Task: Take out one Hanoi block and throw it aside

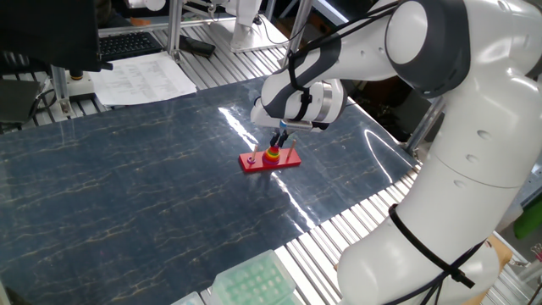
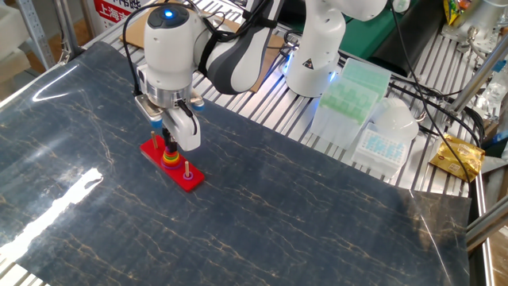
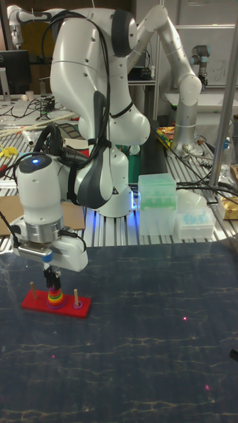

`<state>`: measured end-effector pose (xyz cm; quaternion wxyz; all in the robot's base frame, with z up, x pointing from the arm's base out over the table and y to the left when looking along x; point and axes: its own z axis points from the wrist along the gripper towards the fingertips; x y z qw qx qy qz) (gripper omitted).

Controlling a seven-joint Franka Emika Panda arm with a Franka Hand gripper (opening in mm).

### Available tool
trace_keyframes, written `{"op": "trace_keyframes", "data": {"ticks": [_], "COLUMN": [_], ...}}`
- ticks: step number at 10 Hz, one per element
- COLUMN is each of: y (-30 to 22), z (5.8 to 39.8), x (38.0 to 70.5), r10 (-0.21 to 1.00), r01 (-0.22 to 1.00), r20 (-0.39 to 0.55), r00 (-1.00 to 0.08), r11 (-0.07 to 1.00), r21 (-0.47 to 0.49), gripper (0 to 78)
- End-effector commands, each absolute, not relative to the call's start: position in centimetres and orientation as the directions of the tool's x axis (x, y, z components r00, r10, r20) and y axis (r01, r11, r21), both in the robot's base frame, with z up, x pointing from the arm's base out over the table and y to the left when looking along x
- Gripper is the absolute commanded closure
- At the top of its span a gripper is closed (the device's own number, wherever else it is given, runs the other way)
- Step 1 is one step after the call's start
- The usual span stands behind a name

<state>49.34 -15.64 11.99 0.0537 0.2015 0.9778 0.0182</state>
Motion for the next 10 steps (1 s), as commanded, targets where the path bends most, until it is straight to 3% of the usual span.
{"op": "trace_keyframes", "data": {"ticks": [1,10], "y": [-15.7,-15.2], "z": [12.1,13.9], "x": [49.4,49.6], "r10": [0.394,0.406], "r01": [0.39,0.403], "r20": [-0.103,-0.109], "r00": [-0.913,-0.907], "r11": [0.919,0.914], "r21": [0.053,0.044], "gripper": [76.3,76.3]}}
